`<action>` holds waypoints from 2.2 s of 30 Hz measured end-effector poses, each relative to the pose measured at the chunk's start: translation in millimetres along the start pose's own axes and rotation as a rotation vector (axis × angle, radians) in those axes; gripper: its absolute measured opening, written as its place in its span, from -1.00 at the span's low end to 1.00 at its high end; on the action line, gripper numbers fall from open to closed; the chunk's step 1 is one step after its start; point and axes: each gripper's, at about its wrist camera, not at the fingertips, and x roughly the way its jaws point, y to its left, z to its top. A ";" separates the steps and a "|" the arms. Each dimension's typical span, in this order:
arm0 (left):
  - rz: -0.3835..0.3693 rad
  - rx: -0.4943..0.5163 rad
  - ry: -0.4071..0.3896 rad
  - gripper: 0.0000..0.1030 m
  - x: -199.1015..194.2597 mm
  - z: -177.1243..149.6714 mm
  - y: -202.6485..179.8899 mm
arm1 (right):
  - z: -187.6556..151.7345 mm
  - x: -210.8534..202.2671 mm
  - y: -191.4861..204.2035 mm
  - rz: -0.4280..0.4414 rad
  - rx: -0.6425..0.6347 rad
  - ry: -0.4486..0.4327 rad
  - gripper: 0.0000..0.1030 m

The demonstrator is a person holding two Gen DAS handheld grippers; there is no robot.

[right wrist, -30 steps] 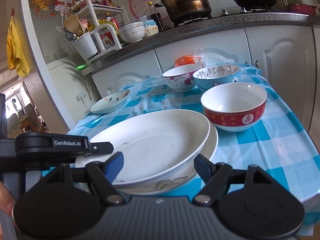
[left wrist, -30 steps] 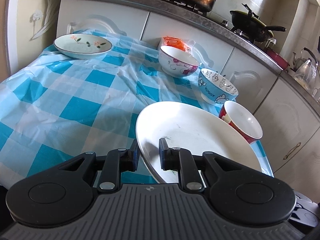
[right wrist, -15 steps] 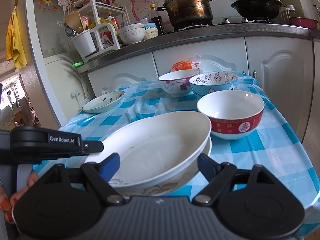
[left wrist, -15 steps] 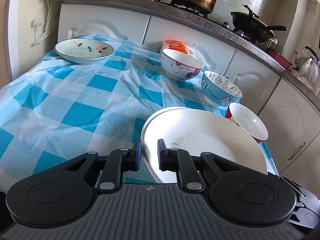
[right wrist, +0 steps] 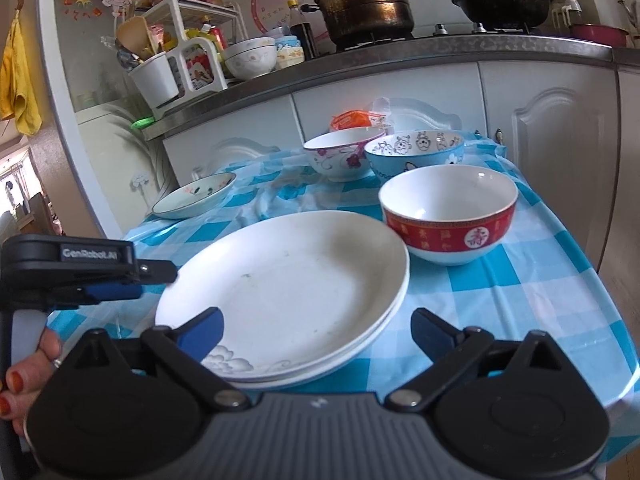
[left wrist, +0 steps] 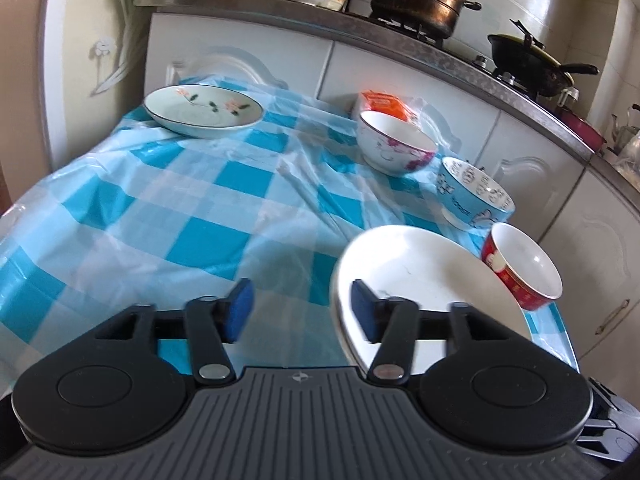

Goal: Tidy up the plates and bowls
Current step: 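Open the left gripper to release the stacked plate, then move the left gripper to the floral-rimmed plate and grasp its rim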

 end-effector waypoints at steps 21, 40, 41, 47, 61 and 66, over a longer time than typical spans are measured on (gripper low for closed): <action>0.270 -0.031 -0.141 1.00 35.5 46.8 19.1 | 3.6 -3.4 -9.1 -0.091 -0.036 -0.137 0.98; 0.374 0.035 -0.226 1.00 80.6 86.3 22.1 | 7.5 9.7 -29.9 -0.160 0.043 -0.083 0.99; 0.378 0.037 -0.228 1.00 83.5 88.7 22.9 | 8.5 9.9 -29.6 -0.158 0.046 -0.082 0.98; 0.377 0.027 -0.217 1.00 100.6 106.8 36.5 | 18.3 9.6 -29.4 -0.153 0.078 -0.094 0.99; 0.387 -0.038 -0.218 1.00 128.6 137.4 73.5 | 59.1 38.2 -21.3 -0.227 0.125 0.013 0.99; 0.380 -0.074 -0.231 1.00 132.2 148.0 85.2 | 70.8 43.3 -17.2 -0.213 0.168 0.047 0.99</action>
